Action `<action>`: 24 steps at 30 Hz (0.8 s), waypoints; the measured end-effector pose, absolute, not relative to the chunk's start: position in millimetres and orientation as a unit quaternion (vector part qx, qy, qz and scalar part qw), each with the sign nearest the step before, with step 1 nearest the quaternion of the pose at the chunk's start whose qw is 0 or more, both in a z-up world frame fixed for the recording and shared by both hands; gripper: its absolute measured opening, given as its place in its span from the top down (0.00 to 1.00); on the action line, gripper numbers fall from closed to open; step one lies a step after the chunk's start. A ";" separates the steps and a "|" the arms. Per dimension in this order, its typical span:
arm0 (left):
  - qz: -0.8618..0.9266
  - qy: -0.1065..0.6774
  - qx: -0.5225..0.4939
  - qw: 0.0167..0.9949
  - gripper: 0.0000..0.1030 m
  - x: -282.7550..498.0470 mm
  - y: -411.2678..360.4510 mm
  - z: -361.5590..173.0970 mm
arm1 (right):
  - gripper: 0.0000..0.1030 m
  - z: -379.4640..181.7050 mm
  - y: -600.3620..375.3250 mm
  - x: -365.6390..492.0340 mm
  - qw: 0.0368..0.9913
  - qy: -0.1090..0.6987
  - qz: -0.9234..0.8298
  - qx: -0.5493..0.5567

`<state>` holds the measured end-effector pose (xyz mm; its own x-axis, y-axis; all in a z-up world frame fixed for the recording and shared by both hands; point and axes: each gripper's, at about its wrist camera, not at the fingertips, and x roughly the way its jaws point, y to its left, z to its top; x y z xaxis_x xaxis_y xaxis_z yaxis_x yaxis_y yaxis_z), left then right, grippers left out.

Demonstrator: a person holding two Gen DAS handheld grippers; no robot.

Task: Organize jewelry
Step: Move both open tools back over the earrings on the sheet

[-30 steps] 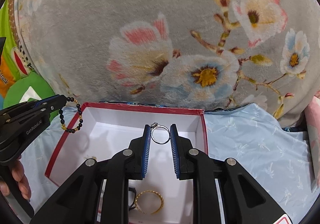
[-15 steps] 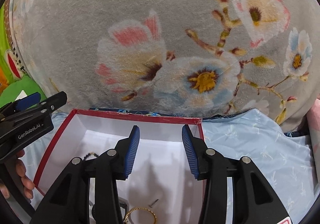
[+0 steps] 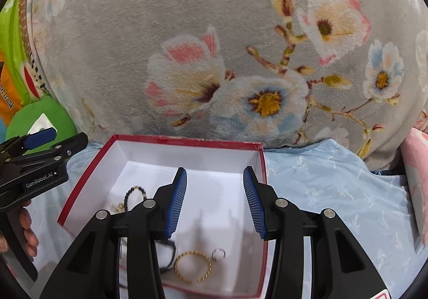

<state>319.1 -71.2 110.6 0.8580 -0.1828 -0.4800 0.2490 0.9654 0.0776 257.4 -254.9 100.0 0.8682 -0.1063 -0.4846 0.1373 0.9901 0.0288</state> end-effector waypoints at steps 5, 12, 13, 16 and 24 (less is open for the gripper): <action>-0.122 0.272 0.079 0.951 0.27 279.6 -48.7 102.0 | 0.58 99.8 -244.4 210.5 0.966 0.251 -0.057 0.031; -0.134 0.309 0.076 0.938 0.27 217.7 -19.1 79.1 | 0.58 87.5 -234.4 142.8 0.962 0.265 -0.057 0.036; -0.138 0.319 0.074 0.935 0.27 209.4 -15.4 73.5 | 0.58 84.5 -233.7 134.4 0.960 0.269 -0.062 0.036; -0.133 0.340 0.076 0.928 0.27 188.4 -6.4 55.1 | 0.58 71.1 -231.9 108.6 0.954 0.287 -0.071 0.039; -0.121 0.401 0.063 0.906 0.27 150.1 11.1 -0.6 | 0.58 23.9 -236.2 49.5 0.935 0.334 -0.083 0.081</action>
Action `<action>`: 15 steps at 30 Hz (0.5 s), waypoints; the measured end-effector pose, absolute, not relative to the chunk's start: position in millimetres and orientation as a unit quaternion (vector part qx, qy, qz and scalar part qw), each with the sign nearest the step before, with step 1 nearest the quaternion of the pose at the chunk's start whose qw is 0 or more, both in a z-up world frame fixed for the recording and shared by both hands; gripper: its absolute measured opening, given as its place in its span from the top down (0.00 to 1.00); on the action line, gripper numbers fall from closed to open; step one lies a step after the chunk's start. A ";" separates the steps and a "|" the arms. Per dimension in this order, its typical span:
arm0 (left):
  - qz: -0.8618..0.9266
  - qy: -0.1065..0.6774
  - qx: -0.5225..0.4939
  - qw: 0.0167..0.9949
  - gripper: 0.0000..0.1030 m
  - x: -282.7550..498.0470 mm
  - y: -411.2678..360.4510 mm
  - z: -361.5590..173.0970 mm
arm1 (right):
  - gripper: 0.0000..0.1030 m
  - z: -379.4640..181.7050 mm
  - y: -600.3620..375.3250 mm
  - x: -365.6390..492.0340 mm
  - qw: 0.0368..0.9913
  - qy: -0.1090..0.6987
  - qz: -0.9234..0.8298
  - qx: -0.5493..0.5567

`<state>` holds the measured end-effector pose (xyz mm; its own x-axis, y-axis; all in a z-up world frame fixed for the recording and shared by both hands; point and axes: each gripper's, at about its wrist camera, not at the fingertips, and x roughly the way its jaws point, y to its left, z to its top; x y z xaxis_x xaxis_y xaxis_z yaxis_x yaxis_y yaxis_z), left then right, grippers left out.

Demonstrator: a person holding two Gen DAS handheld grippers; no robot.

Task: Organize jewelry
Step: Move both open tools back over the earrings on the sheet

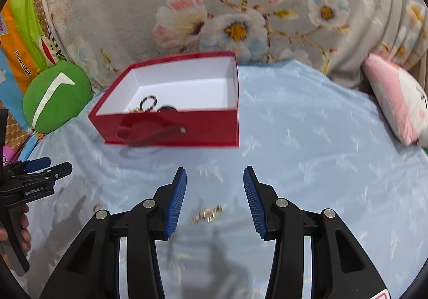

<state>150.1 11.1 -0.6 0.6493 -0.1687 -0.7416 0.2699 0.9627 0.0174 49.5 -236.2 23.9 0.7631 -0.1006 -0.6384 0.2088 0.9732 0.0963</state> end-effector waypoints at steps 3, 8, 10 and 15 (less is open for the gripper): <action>-0.125 0.424 0.043 0.896 0.27 144.8 13.8 -19.3 | 0.58 4.9 -232.4 37.9 0.928 0.352 -0.083 0.091; -0.124 0.447 0.027 0.886 0.28 140.8 9.7 -43.1 | 0.58 -23.2 -213.1 33.3 0.917 0.381 -0.060 0.102; -0.124 0.452 0.023 0.883 0.28 140.6 7.7 -48.9 | 0.58 -32.5 -201.5 34.7 0.915 0.389 -0.052 0.097; -0.125 0.462 0.012 0.878 0.28 141.2 6.5 -56.7 | 0.58 -47.1 -186.2 41.6 0.910 0.400 -0.041 0.097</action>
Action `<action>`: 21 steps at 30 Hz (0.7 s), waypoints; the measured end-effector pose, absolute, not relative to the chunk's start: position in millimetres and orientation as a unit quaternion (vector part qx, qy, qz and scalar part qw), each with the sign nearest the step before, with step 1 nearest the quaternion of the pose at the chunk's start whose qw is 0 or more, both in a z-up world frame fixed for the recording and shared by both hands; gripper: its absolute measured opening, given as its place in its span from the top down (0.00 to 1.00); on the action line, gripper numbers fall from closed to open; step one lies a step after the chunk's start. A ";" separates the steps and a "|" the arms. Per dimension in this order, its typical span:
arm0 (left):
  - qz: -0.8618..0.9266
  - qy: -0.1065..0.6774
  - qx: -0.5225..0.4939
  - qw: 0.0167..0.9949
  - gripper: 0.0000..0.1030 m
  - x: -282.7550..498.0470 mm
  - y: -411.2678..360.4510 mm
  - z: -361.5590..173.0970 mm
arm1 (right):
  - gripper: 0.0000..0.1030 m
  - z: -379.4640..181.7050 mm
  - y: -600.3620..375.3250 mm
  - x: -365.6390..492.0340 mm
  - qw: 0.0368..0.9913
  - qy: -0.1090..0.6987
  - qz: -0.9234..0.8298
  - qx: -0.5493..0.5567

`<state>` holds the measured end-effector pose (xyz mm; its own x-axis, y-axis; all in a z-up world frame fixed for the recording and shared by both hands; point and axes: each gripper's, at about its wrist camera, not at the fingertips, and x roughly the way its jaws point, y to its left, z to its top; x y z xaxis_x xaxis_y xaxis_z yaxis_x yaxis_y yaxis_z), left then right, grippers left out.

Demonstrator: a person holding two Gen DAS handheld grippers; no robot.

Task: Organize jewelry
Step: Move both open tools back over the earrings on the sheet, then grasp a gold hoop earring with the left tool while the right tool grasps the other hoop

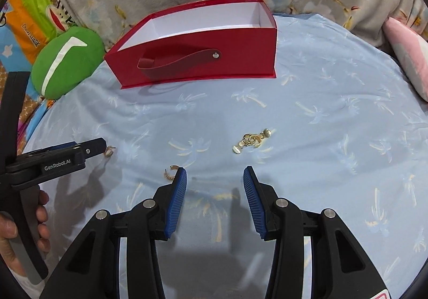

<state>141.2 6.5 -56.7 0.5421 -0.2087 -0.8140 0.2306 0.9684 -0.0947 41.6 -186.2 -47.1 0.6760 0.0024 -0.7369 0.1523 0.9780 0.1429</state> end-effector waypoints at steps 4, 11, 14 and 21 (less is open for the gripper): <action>-0.131 0.463 0.007 0.877 0.28 141.0 5.7 -56.4 | 0.58 -49.4 -203.0 48.2 0.908 0.398 -0.061 0.113; -0.152 0.453 0.016 0.878 0.28 141.5 -16.2 -47.3 | 0.67 -58.8 -240.7 73.3 0.898 0.407 -0.095 0.138; -0.146 0.458 0.015 0.877 0.28 144.0 -16.2 -51.2 | 0.68 -60.3 -239.8 76.6 0.897 0.409 -0.089 0.140; -0.134 0.478 0.009 0.868 0.35 151.1 -10.0 -68.0 | 0.68 -59.4 -203.0 67.7 0.899 0.417 -0.034 0.129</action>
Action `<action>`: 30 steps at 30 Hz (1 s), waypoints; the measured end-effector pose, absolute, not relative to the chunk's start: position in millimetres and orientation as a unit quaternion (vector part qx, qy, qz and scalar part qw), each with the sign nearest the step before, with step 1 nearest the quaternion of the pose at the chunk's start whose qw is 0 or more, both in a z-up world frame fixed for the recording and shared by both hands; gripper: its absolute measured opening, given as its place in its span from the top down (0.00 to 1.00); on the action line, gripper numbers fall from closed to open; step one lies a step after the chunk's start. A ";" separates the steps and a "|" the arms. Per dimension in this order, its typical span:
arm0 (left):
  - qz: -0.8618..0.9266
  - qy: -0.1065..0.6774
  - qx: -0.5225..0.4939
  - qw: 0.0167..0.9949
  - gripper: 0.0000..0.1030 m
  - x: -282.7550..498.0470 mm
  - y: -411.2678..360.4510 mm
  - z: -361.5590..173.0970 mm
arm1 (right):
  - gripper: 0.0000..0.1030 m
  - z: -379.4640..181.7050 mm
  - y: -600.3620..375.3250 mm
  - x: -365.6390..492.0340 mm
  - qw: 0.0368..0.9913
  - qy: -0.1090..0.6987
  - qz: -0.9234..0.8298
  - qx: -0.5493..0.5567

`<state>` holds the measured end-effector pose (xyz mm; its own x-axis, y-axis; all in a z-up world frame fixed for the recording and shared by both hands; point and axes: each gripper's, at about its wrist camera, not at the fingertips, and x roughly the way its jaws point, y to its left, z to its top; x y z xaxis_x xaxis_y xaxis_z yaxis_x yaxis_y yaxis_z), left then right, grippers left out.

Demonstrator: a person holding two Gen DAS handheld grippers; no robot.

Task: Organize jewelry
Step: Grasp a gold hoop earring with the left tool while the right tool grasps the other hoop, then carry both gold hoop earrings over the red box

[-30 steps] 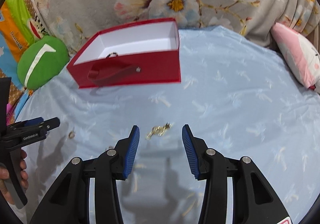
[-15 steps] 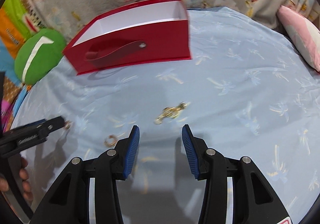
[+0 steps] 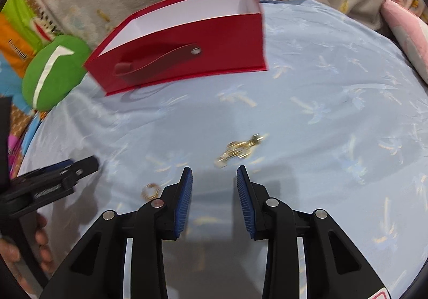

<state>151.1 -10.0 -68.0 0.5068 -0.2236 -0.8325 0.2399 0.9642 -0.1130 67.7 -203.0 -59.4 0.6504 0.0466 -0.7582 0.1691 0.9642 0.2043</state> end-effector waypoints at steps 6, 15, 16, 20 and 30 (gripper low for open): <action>-0.129 0.467 0.027 0.874 0.53 147.8 -13.9 -68.6 | 0.67 -64.4 -163.5 70.3 0.899 0.425 0.004 0.101; -0.172 0.467 0.016 0.867 0.84 143.9 -16.0 -67.6 | 0.84 -69.7 -144.4 78.1 0.902 0.428 0.002 0.063; -0.176 0.467 0.018 0.867 0.84 142.9 -17.4 -67.6 | 0.83 -69.8 -143.8 78.5 0.902 0.428 0.001 0.059; -0.191 0.466 0.004 0.864 0.85 137.0 -15.1 -61.8 | 0.84 -65.3 -151.6 72.6 0.903 0.422 0.002 0.078; -0.217 0.428 -0.014 0.877 0.85 109.2 -0.7 -12.3 | 0.84 -20.4 -178.1 46.0 0.922 0.374 -0.019 0.096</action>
<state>109.2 -0.7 -12.3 0.5394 -0.3919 -0.7453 0.3684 0.9057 -0.2095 46.0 -178.1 -20.4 0.7188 0.0373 -0.6942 0.1065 0.9809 0.1629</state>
